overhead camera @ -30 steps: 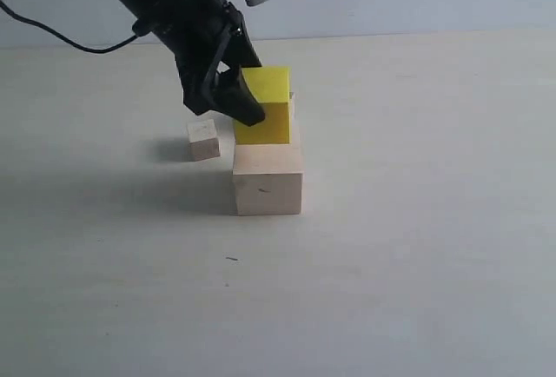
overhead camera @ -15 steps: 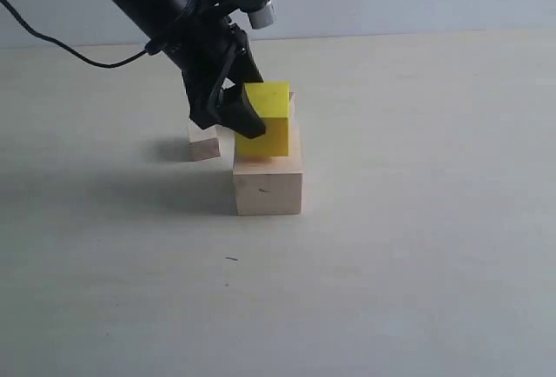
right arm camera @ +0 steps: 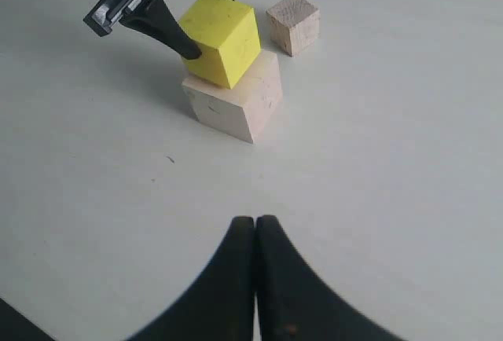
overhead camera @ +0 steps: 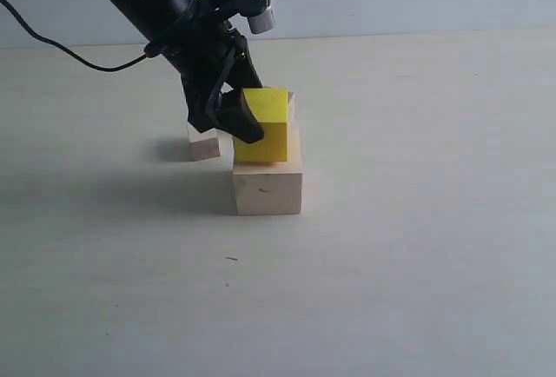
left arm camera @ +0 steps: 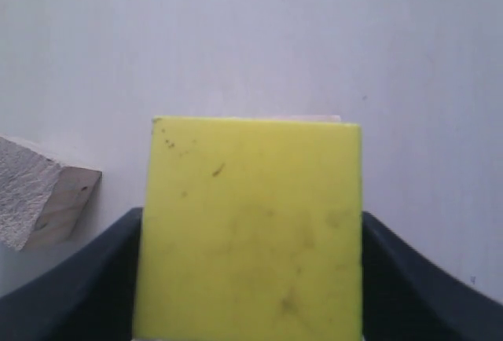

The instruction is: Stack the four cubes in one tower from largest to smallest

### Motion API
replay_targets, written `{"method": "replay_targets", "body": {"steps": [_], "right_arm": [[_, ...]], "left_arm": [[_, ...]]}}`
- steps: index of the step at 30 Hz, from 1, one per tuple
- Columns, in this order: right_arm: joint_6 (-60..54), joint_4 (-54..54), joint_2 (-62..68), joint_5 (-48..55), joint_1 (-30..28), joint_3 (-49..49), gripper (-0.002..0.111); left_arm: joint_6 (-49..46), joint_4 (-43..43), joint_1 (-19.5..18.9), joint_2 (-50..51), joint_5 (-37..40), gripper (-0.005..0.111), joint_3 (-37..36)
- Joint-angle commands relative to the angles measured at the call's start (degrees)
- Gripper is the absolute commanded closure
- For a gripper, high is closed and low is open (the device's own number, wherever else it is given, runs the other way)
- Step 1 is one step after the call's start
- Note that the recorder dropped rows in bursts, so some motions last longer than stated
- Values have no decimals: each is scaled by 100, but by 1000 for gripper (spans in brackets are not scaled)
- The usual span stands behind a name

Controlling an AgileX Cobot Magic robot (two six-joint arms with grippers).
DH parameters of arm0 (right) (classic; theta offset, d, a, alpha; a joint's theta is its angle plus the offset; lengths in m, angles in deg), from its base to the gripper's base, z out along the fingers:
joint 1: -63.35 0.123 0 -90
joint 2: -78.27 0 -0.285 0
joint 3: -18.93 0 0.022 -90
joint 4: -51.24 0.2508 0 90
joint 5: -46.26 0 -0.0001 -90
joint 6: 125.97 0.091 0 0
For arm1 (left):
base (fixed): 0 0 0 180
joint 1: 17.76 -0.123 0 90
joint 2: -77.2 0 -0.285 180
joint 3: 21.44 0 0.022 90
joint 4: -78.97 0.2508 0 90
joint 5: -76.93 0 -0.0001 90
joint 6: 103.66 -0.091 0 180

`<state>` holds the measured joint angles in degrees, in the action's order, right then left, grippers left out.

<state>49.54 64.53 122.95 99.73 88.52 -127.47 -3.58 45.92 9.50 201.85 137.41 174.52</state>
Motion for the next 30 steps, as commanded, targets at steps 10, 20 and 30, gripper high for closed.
{"method": "replay_targets", "body": {"steps": [10, 20, 30], "right_arm": [[-3, 17, -5, -85, -19, 29, 108], [-3, 17, -5, -85, -19, 29, 108], [-3, 17, -5, -85, -19, 29, 108]], "left_arm": [[173, -140, 11, -20, -83, 107, 29], [197, -127, 11, -20, -272, 107, -195], [62, -222, 11, -20, -434, 107, -318]]}}
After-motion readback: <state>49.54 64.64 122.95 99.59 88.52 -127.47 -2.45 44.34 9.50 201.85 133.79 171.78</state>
